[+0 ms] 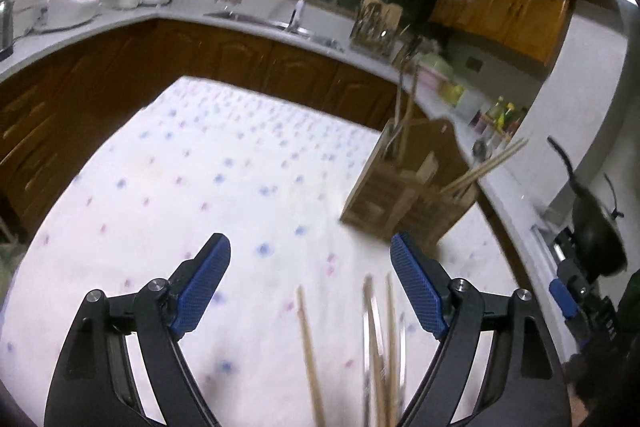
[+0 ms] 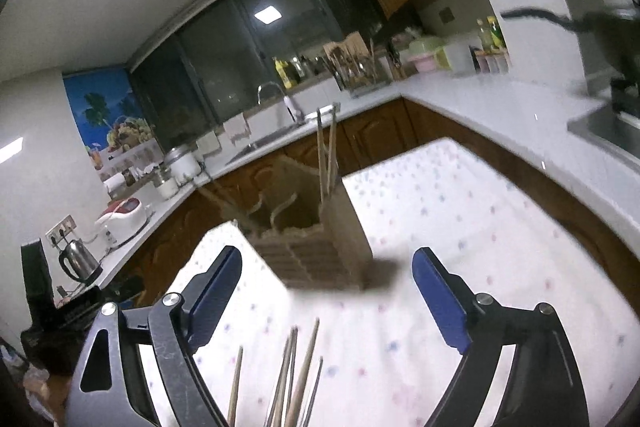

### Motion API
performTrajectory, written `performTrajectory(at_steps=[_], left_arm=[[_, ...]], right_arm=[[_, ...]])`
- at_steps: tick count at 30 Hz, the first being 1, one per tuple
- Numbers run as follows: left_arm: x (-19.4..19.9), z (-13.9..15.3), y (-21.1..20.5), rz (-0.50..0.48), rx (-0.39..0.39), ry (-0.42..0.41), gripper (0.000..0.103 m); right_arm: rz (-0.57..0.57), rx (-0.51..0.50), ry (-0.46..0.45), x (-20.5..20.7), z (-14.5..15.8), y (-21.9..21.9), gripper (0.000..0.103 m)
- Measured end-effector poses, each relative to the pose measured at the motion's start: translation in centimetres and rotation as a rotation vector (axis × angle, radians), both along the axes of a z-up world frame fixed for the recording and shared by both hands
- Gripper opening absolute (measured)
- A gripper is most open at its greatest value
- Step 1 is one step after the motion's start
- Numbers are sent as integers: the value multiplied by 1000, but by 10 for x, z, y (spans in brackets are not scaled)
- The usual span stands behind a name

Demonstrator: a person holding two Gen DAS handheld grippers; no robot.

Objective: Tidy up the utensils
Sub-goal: 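Move both open tools back to the remaining chopsticks on the cloth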

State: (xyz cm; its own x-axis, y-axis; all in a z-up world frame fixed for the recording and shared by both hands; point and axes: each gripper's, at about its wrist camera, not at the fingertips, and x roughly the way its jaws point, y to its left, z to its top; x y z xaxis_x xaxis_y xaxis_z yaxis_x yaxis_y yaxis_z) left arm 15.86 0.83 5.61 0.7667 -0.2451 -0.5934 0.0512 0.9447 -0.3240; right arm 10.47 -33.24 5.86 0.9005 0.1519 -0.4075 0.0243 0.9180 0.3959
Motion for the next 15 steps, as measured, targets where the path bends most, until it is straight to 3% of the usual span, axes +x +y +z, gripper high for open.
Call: performTrajectory(at_steps=[8,15], left_arm=[[-21,-32,11,25,23,77,84],[-31,-41,10,20,56,97,84]], right_arm=[[13,-22,66,-23,-26,14,89],[35,-48,118,-32,-45,26,89]])
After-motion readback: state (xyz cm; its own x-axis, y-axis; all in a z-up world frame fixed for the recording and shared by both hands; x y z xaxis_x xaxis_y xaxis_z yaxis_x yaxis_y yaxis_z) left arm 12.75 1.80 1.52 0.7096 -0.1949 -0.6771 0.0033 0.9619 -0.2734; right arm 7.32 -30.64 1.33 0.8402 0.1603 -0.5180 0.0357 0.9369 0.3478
